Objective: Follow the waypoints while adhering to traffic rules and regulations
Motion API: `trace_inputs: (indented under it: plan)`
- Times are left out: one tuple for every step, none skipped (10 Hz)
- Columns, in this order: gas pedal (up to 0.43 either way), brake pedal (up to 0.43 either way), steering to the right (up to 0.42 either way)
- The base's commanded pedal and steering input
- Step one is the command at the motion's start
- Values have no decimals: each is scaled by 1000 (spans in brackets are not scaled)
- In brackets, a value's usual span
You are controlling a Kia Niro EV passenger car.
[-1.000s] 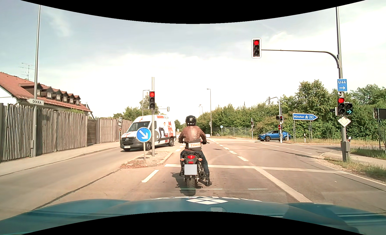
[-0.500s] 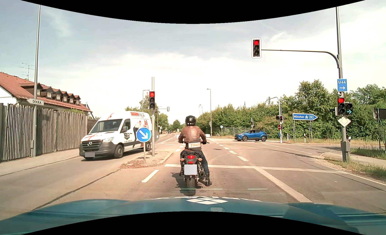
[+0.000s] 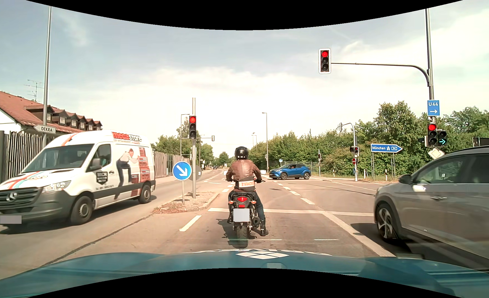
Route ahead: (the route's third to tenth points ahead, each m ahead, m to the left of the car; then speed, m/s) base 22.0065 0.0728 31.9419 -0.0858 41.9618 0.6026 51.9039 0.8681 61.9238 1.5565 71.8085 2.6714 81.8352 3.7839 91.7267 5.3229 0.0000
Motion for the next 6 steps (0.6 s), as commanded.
trace_inputs:
  plan:
    - [0,323,-9]
    - [0,323,-9]
    - [0,323,-9]
    - [0,323,-9]
    - [0,329,-9]
    - [0,323,-9]
